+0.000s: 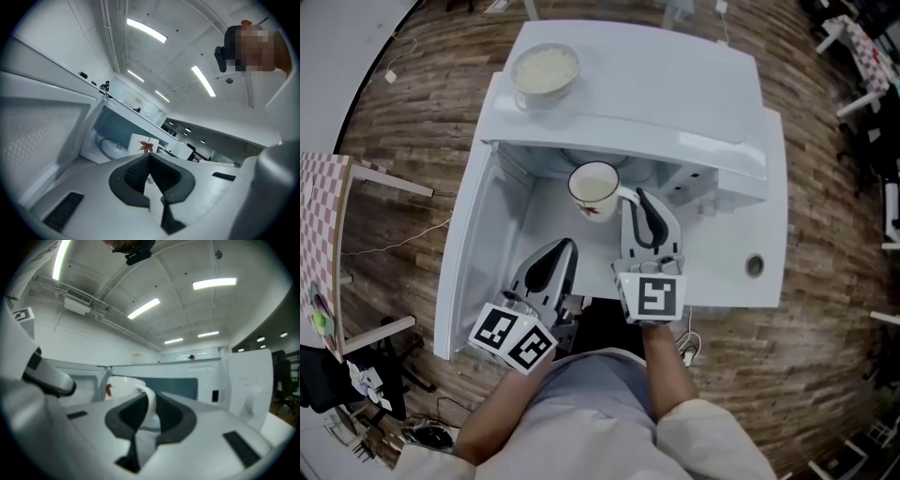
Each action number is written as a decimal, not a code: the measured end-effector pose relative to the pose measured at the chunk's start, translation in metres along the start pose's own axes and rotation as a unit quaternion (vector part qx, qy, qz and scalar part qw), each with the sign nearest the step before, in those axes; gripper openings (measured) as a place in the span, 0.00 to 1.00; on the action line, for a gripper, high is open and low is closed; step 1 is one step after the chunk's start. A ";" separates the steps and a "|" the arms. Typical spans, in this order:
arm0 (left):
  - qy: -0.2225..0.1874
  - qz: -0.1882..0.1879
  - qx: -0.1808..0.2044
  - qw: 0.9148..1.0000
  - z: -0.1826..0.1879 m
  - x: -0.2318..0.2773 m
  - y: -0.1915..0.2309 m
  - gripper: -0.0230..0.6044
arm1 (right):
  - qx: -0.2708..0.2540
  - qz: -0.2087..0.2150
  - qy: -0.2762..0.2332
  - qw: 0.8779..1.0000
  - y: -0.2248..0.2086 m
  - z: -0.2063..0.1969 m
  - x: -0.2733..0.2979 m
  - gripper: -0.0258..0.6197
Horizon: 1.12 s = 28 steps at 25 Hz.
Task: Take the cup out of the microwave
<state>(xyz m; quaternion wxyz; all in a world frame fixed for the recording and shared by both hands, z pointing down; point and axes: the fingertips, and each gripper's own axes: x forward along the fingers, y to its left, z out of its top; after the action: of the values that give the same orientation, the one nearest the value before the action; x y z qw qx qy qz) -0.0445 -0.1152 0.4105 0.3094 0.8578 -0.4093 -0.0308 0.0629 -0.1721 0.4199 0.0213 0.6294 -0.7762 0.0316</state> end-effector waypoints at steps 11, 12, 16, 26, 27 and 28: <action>-0.018 -0.005 0.006 1.000 0.014 -0.020 -0.003 0.05 | 0.001 0.023 -0.024 0.999 0.017 0.035 -0.014 0.15; -0.020 -0.004 0.006 1.000 0.015 -0.023 -0.002 0.05 | 0.000 0.025 -0.025 0.999 0.018 0.038 -0.016 0.15; -0.031 -0.004 -0.001 1.000 0.021 -0.033 0.002 0.05 | 0.019 0.035 -0.029 0.999 0.023 0.051 -0.025 0.15; -0.059 -0.022 0.007 0.998 0.045 -0.046 -0.008 0.05 | 0.019 0.051 -0.072 0.996 0.028 0.102 -0.046 0.15; -0.060 -0.024 0.008 0.998 0.046 -0.047 -0.009 0.05 | 0.016 0.052 -0.075 0.996 0.029 0.106 -0.048 0.14; -0.061 -0.027 0.008 0.998 0.048 -0.048 -0.010 0.05 | 0.013 0.052 -0.078 0.996 0.031 0.110 -0.050 0.14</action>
<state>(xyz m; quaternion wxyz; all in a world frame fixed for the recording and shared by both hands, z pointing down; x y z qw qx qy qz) -0.0842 -0.1003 0.3572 0.2758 0.8675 -0.4043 -0.0885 0.0439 -0.1257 0.3058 -0.0489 0.5891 -0.8065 -0.0067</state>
